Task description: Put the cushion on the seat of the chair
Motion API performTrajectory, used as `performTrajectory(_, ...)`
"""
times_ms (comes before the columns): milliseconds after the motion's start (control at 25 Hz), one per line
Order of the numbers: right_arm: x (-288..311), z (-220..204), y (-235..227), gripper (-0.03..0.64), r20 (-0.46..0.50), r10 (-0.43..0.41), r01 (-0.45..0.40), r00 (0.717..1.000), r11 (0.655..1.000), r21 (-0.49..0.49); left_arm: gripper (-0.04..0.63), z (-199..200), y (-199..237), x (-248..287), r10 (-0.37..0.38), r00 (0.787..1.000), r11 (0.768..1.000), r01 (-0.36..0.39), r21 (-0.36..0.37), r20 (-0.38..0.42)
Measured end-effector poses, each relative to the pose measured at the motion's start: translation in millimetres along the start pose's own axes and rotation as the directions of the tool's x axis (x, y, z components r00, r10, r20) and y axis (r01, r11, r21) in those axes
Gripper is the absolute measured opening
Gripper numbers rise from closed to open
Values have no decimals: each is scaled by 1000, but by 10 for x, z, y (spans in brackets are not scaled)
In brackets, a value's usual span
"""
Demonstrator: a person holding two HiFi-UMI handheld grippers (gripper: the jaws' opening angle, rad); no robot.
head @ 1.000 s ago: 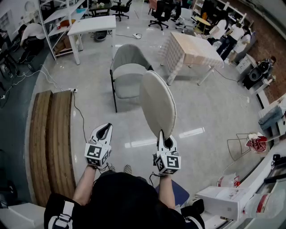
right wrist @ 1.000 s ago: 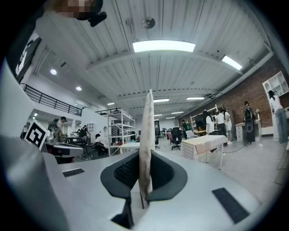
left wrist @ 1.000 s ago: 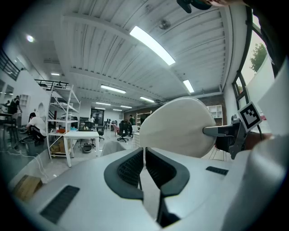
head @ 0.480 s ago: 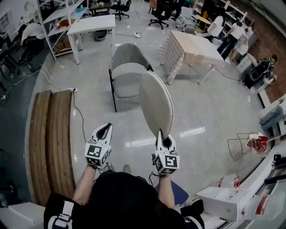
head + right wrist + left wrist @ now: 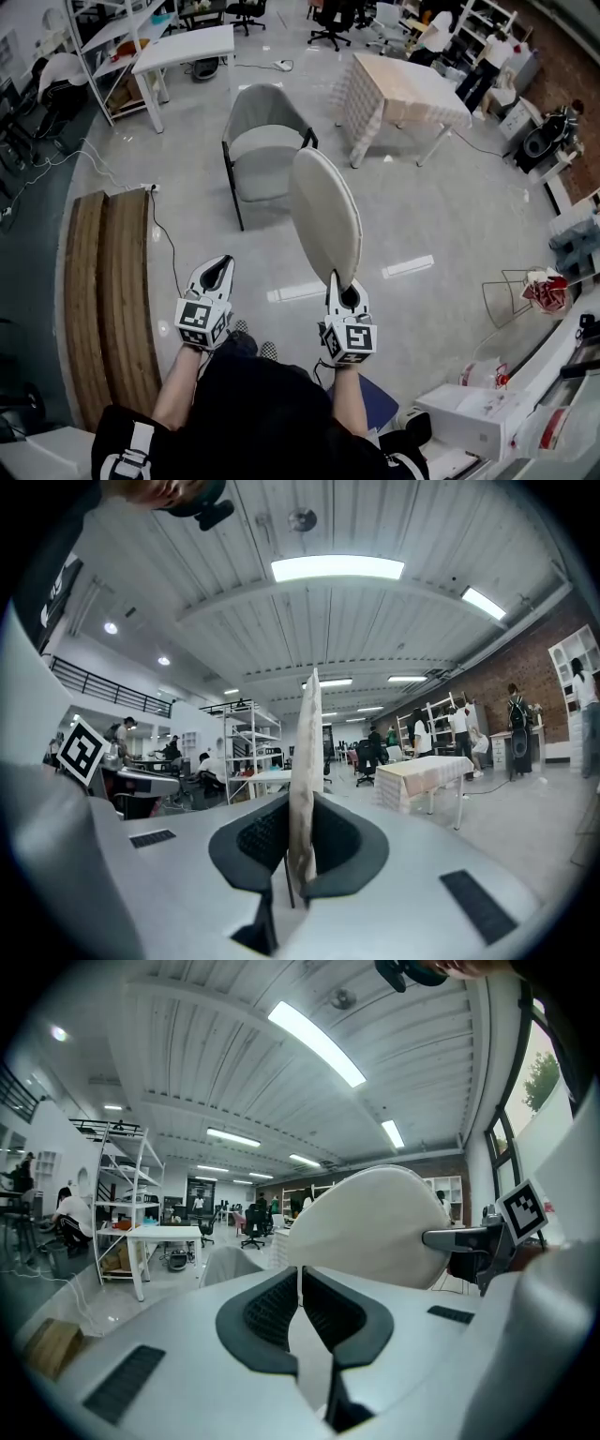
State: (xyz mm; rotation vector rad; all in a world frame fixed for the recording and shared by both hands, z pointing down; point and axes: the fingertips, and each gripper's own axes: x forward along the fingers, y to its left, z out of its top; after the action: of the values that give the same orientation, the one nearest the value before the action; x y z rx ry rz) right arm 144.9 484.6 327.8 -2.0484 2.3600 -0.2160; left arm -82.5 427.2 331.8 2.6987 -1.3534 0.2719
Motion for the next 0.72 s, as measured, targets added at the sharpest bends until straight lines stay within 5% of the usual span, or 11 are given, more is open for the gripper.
performTrajectory(720, 1776, -6, -200, 54, -74, 20, -21, 997, 1000, -8, 31, 154, 1064, 1482, 2, 999, 999, -3, -33, -35)
